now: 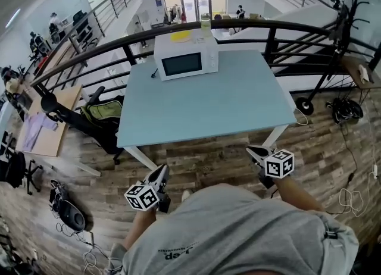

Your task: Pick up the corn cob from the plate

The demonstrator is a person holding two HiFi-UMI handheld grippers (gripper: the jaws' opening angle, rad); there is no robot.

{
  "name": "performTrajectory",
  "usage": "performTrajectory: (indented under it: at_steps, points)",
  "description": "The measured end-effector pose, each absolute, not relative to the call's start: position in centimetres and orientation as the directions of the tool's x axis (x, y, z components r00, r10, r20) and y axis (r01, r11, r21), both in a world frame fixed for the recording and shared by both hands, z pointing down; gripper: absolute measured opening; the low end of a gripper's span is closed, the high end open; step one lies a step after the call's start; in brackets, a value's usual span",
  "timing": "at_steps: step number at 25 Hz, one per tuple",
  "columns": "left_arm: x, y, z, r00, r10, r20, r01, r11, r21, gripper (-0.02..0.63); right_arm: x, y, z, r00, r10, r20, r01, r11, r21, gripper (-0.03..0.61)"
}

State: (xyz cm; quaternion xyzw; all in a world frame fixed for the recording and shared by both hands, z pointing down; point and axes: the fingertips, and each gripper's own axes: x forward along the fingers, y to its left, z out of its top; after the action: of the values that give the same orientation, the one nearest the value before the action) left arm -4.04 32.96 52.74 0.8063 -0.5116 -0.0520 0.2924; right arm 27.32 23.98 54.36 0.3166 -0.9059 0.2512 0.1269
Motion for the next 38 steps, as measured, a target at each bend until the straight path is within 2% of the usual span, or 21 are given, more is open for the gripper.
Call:
performTrajectory:
  at_steps: [8, 14, 27, 38]
  points:
    - [-14.3, 23.4, 51.0, 0.575, -0.791, 0.208, -0.751, -0.410, 0.517, 0.018, 16.4, 16.8, 51.8, -0.721, -0.591, 0.362, -0.693, 0.625, -0.360, 0.015]
    - [-20.2, 19.2, 50.6, 0.590, -0.787, 0.178, -0.732, -0.428, 0.530, 0.018, 9.8, 13.7, 51.4, -0.712, -0.583, 0.390, -0.700, 0.631, -0.335, 0.015]
    - [-27.0, 15.8, 52.5, 0.545, -0.817, 0.190, -0.750, -0.373, 0.547, 0.018, 4.6, 7.3, 51.4, -0.710, -0.575, 0.406, -0.700, 0.636, -0.325, 0.015]
    - [-26.4, 11.1, 51.9, 0.413, -0.880, 0.234, -0.826, -0.254, 0.502, 0.018, 6.5, -1.9, 52.0, -0.782, -0.510, 0.358, -0.621, 0.690, -0.373, 0.015]
